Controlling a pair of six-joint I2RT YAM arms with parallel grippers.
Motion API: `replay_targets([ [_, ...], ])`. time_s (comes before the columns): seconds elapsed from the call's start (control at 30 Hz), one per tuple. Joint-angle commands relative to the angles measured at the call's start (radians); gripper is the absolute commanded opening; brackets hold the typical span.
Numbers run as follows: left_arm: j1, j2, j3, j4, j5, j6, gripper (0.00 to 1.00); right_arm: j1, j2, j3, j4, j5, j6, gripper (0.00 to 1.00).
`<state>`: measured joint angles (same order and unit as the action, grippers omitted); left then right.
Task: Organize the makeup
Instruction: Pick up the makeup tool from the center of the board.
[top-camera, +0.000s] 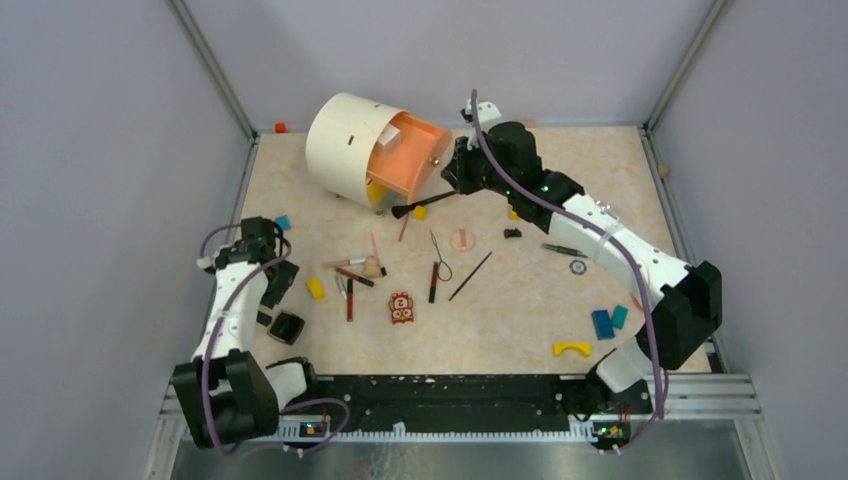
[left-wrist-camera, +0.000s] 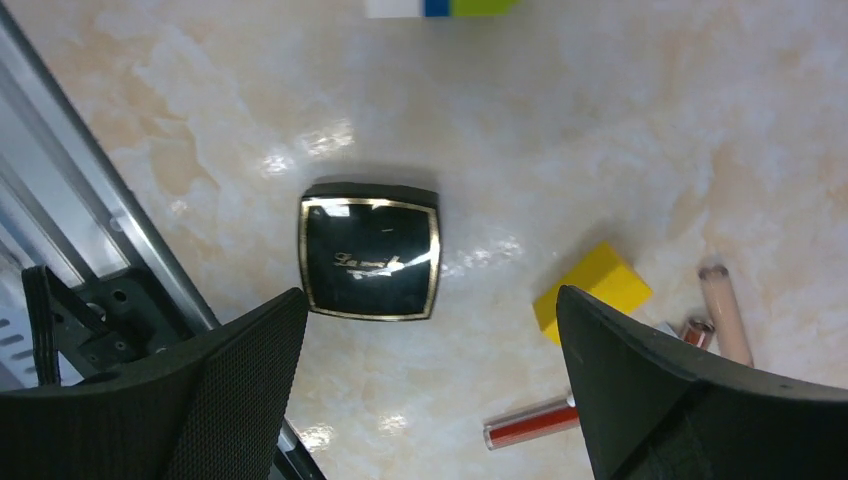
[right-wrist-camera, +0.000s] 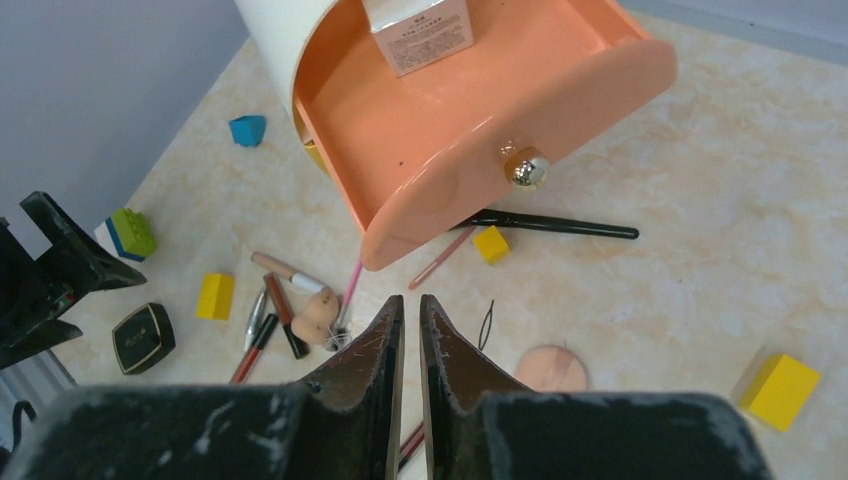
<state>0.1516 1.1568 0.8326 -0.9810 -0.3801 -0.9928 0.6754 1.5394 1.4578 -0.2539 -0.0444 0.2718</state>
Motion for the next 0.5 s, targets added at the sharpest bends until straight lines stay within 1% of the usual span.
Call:
replay_targets([
  [0.0, 0.152, -0.091, -0.079, 0.021, 0.078, 0.033, 0.99, 0.014, -0.061, -0.021, 0.041, -0.041, 0.030, 0.10],
  [0.07, 0.193, -0.104, -0.101, 0.033, 0.093, 0.045, 0.99, 0.015, -0.062, -0.031, 0.040, -0.054, 0.035, 0.10],
  [0.13, 0.207, -0.097, -0.113, 0.037, 0.102, 0.055, 0.99, 0.016, -0.063, -0.040, 0.041, -0.063, 0.038, 0.10],
  [0.3, 0.211, -0.049, -0.108, 0.012, 0.107, 0.054, 0.98, 0.019, -0.064, -0.061, 0.046, -0.071, 0.044, 0.11],
  [0.47, 0.210, -0.081, -0.134, 0.022, 0.113, 0.005, 0.98, 0.019, -0.058, -0.067, 0.051, -0.082, 0.057, 0.11],
])
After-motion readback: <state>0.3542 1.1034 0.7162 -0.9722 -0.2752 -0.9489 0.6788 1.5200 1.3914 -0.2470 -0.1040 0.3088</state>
